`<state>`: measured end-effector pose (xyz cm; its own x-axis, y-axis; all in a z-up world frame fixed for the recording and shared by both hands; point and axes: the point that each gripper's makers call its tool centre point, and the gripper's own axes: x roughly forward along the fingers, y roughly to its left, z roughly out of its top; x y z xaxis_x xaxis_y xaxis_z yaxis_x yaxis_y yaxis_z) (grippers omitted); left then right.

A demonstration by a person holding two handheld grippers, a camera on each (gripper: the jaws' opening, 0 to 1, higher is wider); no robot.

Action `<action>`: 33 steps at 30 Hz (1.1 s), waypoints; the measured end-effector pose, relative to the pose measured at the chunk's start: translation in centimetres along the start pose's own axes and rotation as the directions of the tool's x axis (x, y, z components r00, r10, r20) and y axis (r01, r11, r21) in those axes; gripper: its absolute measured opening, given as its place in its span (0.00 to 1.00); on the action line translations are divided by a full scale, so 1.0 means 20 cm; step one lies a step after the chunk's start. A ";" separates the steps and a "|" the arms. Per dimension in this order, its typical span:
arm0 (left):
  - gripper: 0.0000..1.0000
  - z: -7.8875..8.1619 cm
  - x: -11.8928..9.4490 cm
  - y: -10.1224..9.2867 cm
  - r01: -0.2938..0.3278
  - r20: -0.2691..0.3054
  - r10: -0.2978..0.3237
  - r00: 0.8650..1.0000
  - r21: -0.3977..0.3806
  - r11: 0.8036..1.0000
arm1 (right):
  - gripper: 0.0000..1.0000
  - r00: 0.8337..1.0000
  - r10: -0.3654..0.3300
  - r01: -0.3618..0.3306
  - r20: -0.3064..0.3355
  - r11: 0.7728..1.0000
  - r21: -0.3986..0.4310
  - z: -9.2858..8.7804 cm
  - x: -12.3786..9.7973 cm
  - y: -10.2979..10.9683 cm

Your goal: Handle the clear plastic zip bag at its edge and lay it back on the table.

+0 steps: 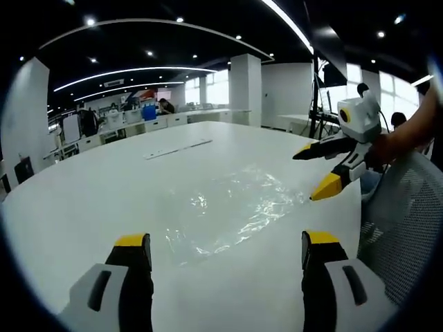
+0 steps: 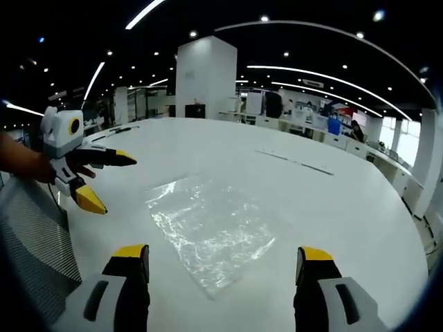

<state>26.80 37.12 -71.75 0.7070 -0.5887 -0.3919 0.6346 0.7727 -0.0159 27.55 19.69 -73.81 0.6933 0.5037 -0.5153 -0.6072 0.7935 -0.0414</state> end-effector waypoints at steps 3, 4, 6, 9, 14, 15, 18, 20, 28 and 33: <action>0.89 0.00 0.00 -0.01 0.002 -0.002 -0.002 1.000 0.006 1.000 | 0.87 1.000 0.006 -0.006 -0.004 1.000 0.000 0.00 0.00 0.01; 0.89 0.00 0.00 -0.01 0.004 -0.002 -0.004 1.000 0.010 1.000 | 0.87 1.000 0.007 -0.007 -0.005 1.000 0.000 0.00 0.00 0.01; 0.89 0.00 0.00 -0.01 0.005 -0.003 -0.005 1.000 0.011 1.000 | 0.87 1.000 0.008 -0.008 -0.004 1.000 0.000 0.01 -0.01 0.02; 0.89 0.00 0.00 0.00 0.004 0.000 -0.004 1.000 0.008 1.000 | 0.87 1.000 0.008 -0.008 -0.008 1.000 0.001 0.01 -0.01 0.03; 0.89 0.00 0.00 0.00 -0.001 0.001 0.001 1.000 0.002 1.000 | 0.86 1.000 0.003 -0.003 -0.009 1.000 0.010 0.01 -0.01 0.02; 0.88 0.00 0.00 0.01 -0.001 0.003 0.001 1.000 0.001 1.000 | 0.86 1.000 0.003 -0.003 -0.010 1.000 0.011 0.01 -0.01 0.01; 0.88 0.00 0.00 0.01 -0.001 0.002 0.001 1.000 0.003 1.000 | 0.86 1.000 0.005 -0.005 -0.012 1.000 0.009 0.00 -0.01 0.02; 0.88 0.00 0.00 0.00 0.004 0.003 -0.004 1.000 0.004 1.000 | 0.86 1.000 0.005 -0.005 -0.011 1.000 0.008 0.00 0.00 0.02; 0.88 0.00 0.00 -0.02 0.013 -0.001 -0.013 1.000 0.007 1.000 | 0.85 1.000 -0.005 0.005 -0.015 1.000 0.018 -0.01 0.00 -0.01; 0.88 0.01 0.00 -0.02 0.012 0.006 -0.012 1.000 0.004 1.000 | 0.85 1.000 -0.008 0.008 -0.014 1.000 0.014 -0.01 0.00 -0.01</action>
<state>26.65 36.80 -71.63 0.7011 -0.5997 -0.3858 0.6446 0.7643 -0.0166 27.64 19.40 -74.03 0.6924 0.4925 -0.5273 -0.5960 0.8023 -0.0332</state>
